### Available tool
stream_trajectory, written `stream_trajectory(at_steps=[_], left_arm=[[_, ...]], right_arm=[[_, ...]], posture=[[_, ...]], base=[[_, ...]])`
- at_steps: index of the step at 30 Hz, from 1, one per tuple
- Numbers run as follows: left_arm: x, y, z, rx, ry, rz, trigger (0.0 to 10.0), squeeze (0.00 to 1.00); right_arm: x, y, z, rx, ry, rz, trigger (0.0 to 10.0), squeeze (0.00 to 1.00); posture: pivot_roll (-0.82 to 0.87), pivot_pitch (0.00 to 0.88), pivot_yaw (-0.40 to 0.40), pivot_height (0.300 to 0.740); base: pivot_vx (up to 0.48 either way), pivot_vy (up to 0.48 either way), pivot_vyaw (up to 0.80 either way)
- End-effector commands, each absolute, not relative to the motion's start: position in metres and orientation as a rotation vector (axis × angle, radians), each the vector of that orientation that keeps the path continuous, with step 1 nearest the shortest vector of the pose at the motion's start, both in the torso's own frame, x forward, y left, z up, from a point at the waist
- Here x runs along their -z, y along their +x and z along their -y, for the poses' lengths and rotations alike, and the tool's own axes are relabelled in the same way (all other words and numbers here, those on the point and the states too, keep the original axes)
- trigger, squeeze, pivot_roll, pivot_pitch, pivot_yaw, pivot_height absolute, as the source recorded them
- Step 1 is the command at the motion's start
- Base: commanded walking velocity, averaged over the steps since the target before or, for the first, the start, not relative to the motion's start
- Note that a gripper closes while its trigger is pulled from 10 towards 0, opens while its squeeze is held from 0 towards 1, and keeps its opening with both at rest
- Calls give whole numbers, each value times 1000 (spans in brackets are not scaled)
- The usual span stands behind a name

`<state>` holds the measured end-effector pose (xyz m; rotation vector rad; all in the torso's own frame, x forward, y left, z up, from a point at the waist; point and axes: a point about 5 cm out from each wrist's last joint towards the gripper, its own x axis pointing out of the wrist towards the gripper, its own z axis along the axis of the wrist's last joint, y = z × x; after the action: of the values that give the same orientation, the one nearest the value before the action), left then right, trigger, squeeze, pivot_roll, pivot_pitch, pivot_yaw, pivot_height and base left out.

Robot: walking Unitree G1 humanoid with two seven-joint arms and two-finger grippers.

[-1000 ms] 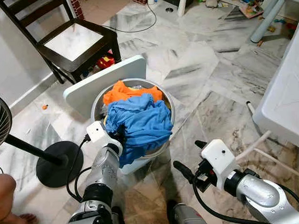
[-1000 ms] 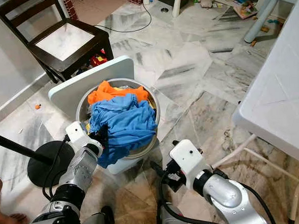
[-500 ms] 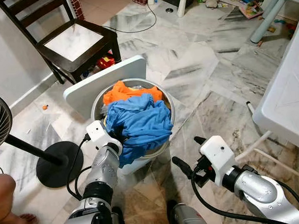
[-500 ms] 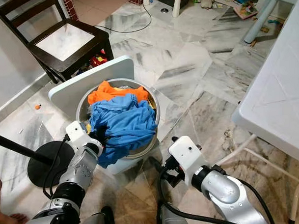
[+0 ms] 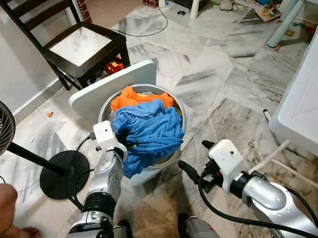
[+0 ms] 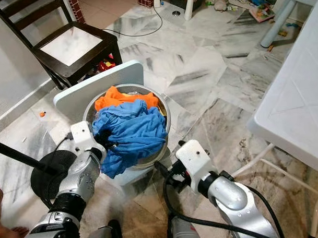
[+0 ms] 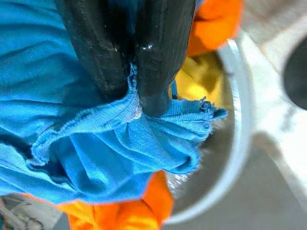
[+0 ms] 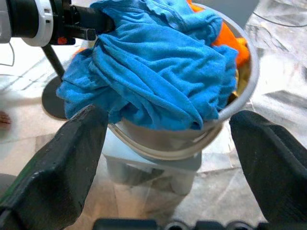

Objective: Hang hanger

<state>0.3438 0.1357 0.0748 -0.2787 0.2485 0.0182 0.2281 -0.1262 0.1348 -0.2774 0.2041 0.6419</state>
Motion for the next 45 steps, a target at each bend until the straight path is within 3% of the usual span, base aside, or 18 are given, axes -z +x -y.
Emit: stream_trajectory(at_steps=[1,8,13,18,19,20,21,22,23,24,25,31,35,45], left_arm=[[-69,340,-142,-25,-214,-274,0,0],[-77,337,-145,119,51,-262,0,0],[-71,321,-144,421,371,-307,0,0],[-61,313,-140,549,469,-379,0,0],[-60,313,-140,553,512,-383,3176,0],[-59,314,-141,545,542,-387,7765,0],[-61,316,-142,525,572,-384,10000,0],[-62,318,-143,506,558,-381,10000,0],[-65,320,-143,475,528,-373,10000,396],[-66,320,-144,461,516,-369,10000,396],[-70,322,-145,415,495,-353,10000,1000],[-80,327,-160,197,466,-274,10000,1000],[-72,322,-167,118,429,-322,10000,1000],[-84,312,-145,10,176,-254,10000,1000]], right_arm=[[-132,228,124,-648,-275,-210,10000,0],[-129,233,121,-642,-262,-201,10000,0],[-125,237,110,-657,-244,-186,10000,0],[-124,239,107,-660,-242,-181,10000,0],[-124,240,107,-659,-242,-179,10000,0],[-124,240,107,-658,-242,-177,10000,0],[-124,240,108,-653,-243,-173,10000,0],[-124,240,108,-651,-244,-172,10000,0],[-123,241,109,-647,-245,-170,10000,0],[-123,241,109,-645,-245,-170,10000,0],[-123,241,109,-642,-245,-168,10000,0],[-122,241,110,-634,-244,-164,10000,0],[-122,241,111,-630,-244,-160,10000,0],[-123,241,113,-631,-252,-156,10000,0]], posture=[[-192,214,39,740],[-158,193,52,740],[-132,179,59,740],[-128,170,62,740],[-130,169,63,740],[-131,169,64,740],[-133,168,64,740],[-134,168,65,740],[-136,167,67,740],[-136,167,67,740],[-136,167,67,740],[-133,169,68,740],[-133,172,64,740],[-138,181,54,740]], base=[[0,0,0],[0,0,0],[0,0,0],[0,0,0],[0,0,0],[0,0,0],[0,0,0],[0,0,0],[0,0,0],[0,0,0],[0,0,0],[0,0,0],[0,0,0],[0,0,0]])
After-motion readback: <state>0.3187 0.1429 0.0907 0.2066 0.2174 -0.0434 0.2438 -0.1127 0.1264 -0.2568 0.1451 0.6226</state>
